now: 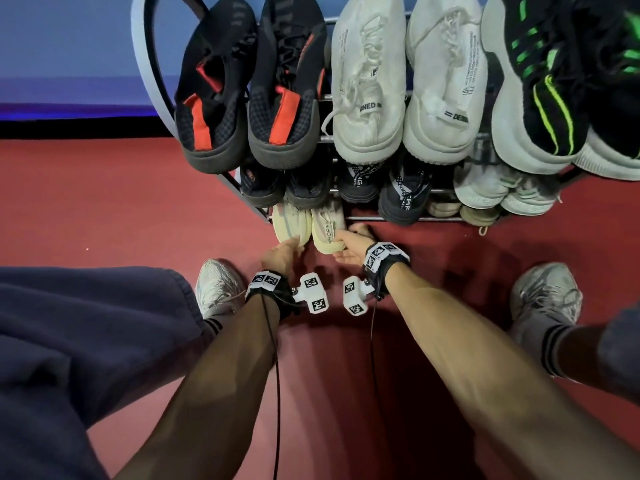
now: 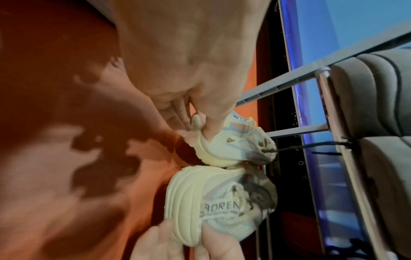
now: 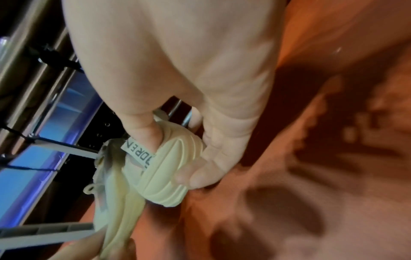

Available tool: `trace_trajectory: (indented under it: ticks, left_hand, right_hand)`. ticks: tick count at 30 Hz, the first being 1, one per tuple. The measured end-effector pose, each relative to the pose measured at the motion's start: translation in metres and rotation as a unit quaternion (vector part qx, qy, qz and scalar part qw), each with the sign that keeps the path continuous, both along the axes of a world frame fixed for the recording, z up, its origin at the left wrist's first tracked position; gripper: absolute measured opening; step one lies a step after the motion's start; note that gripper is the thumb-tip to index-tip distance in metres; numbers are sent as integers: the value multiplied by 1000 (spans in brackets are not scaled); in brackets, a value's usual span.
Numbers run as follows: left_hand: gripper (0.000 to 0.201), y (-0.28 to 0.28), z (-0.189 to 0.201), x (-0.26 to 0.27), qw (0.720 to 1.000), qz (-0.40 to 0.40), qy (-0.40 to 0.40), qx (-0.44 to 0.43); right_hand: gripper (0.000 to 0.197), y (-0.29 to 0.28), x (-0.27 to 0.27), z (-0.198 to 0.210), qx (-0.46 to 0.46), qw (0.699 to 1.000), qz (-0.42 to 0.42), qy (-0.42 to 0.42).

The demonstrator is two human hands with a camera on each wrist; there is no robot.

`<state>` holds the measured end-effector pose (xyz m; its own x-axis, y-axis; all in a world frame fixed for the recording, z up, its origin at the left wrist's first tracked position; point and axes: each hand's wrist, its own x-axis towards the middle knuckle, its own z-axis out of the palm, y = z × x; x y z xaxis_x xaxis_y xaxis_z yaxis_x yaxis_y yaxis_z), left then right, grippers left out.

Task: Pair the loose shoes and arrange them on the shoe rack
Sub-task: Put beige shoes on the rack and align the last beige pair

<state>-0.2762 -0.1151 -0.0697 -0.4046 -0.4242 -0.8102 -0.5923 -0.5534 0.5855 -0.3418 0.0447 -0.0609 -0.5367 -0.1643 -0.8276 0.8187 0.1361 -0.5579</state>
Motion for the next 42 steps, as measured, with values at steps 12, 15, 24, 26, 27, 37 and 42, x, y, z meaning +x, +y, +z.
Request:
trace_trajectory:
  ticks: [12,15,24,26,27,37,42]
  left_hand:
    - [15,-16,2,65,990,-117,-72,-13]
    - [10,-27,12,77,983,-163,-69,39]
    - [8,-26,46,106,965,-253,-74,18]
    - [8,-20,54,114,952,-298,-73,14]
    - [9,-19,56,120,944,-319,-79,13]
    - [11,-23,80,139,886,-450,-105,29]
    - [13,-41,110,120,758,-603,-219,-118]
  right_hand:
    - [36,19,48,1,38,999,9,-11]
    - [40,19,49,3,41,999,9,-15]
    - [55,24,58,5,30,999,-19,-18]
    - [48,30,63,9,22,999,-13,-20]
    - [44,33,65,10,15,1000,-11,-24]
    - [41,49,89,13,17,998,-59,-23]
    - [32,51,90,18,5,996,-90,-12]
